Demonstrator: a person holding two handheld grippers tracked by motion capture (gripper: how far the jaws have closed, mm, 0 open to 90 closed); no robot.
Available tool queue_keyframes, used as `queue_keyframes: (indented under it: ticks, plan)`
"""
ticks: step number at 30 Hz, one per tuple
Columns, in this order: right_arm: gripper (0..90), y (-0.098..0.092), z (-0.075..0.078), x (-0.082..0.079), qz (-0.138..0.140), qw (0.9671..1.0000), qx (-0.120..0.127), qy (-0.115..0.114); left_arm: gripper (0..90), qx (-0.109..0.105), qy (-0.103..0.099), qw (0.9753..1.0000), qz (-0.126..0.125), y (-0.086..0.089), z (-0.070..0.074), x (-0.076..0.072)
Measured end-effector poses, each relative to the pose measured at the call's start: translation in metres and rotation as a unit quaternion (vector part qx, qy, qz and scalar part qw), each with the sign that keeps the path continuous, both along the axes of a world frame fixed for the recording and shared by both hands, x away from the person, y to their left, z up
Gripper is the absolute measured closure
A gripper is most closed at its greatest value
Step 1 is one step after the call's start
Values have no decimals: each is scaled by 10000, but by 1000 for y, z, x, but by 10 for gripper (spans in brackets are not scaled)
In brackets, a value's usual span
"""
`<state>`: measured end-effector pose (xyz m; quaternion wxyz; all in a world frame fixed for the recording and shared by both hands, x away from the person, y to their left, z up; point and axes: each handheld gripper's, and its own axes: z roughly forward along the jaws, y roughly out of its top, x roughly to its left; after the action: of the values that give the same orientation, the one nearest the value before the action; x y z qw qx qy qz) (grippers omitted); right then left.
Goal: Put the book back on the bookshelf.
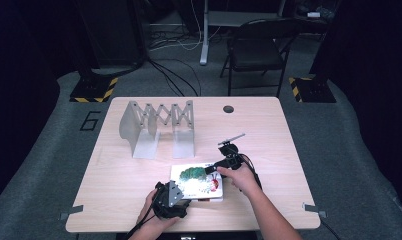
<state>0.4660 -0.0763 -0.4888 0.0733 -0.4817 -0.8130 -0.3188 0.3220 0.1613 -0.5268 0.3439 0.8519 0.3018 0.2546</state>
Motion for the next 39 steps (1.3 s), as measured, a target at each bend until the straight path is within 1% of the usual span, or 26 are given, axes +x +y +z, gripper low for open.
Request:
queue_keyframes:
  ticks: [3,7,8,12,14,15,16,21,23,25,26,27,28,30,37,38,39]
  plan:
    - [315,0,0,0,-18,10000,29,33,167,-3,-1,10000,3,0,0,0]
    - [323,0,0,0,-5,10000,14,11,167,-5,0,10000,3,0,0,0]
    - [339,0,2,-1,-16,10000,17,-4,166,-29,3,10000,14,0,0,0]
    - [382,-3,4,0,-34,10000,64,-25,165,-13,4,10000,5,0,0,0]
    - [386,-3,5,0,-36,10000,82,-10,165,4,4,10000,-10,0,0,1]
    - [390,-4,5,0,-21,10000,79,-7,165,-20,17,10000,10,0,0,0]
    - [396,-4,5,0,-5,10000,84,3,165,10,9,10000,-17,0,1,1]
    - [419,-7,6,1,53,9999,99,-32,164,28,12,10000,-15,0,1,1]
    - [425,-7,6,0,7,9999,141,4,164,12,18,10000,-27,0,1,1]
    - [429,-7,6,1,19,9999,156,-5,163,26,-22,10000,9,0,1,1]
    - [433,-7,6,1,8,9999,161,11,163,40,62,10000,-36,0,2,1]
    - [433,-7,6,1,8,9999,161,11,163,40,62,10000,-36,0,2,1]
    - [443,-8,7,1,22,9999,168,5,163,58,105,9999,-52,0,3,2]
    - [453,-9,7,1,33,9998,191,35,163,85,112,9999,-69,0,3,3]
    - [467,-10,8,1,17,9997,224,14,163,95,117,9999,-76,0,3,3]
    - [468,-10,8,1,10,9997,227,22,163,127,126,9998,-89,0,4,3]
    - [468,-10,8,1,10,9997,227,22,163,163,120,9998,-34,0,4,3]
